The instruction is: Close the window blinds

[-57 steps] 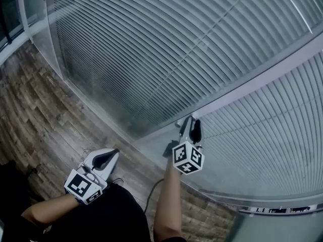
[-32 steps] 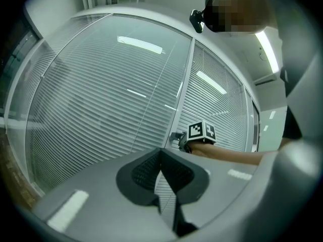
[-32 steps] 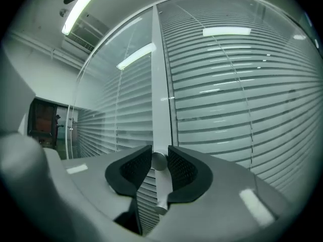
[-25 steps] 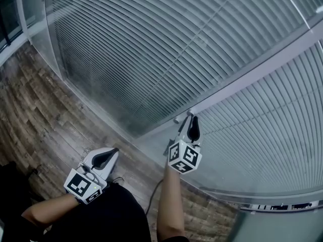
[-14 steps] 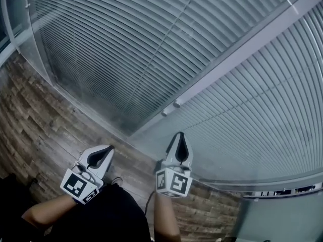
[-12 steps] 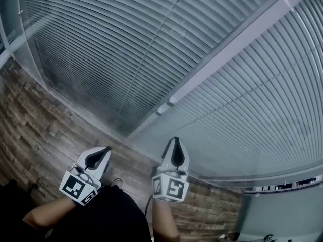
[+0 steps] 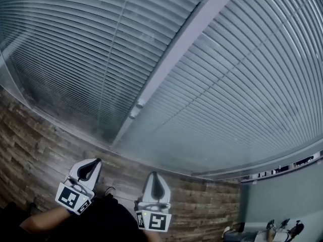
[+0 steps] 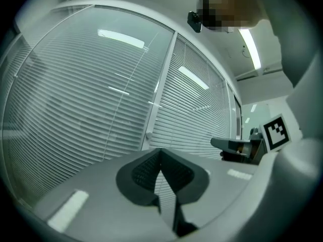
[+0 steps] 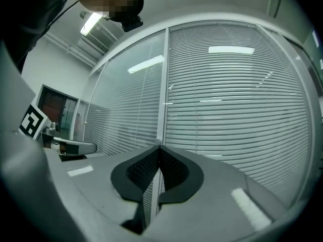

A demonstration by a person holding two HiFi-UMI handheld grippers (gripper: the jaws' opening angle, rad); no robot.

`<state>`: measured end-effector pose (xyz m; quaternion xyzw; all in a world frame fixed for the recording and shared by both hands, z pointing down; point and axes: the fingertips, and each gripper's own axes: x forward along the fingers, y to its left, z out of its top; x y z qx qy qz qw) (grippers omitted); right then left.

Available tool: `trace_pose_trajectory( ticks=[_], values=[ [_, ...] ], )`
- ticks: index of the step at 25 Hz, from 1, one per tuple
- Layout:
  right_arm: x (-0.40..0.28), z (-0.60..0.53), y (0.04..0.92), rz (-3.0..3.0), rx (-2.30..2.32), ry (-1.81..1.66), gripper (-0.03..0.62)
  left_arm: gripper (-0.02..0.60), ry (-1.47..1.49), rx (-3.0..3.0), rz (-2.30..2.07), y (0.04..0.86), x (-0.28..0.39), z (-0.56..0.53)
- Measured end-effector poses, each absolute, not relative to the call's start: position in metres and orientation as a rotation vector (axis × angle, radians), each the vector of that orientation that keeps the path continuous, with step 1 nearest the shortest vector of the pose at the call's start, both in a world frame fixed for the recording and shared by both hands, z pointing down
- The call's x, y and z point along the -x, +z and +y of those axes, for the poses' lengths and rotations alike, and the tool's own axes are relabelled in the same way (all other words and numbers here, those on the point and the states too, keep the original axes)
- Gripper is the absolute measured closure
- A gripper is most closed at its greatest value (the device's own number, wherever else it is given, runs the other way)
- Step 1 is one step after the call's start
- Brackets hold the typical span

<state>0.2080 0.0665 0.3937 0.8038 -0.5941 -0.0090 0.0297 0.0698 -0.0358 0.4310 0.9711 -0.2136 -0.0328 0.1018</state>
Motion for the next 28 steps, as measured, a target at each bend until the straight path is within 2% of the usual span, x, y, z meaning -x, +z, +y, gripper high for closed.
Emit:
trace_pose_trajectory(
  ticks=[12,19,28],
  values=[
    [-0.221,0.092,0.4,-1.723,-2.547,-0.08,0.594,0.581,-0.043,-2.929,-0.585,0.438,-0.088,-0.018],
    [-0.228,0.088,0.393,-1.723,-2.565,-0.1,0.594,0.58,-0.152,-2.949,-0.623,0.419,-0.092,-0.027],
    [-0.234,0.08,0.394,-1.697,-2.582,-0.101,0.594,0.58,-0.142,-2.95,-0.578,0.425,-0.098,-0.025]
  ],
)
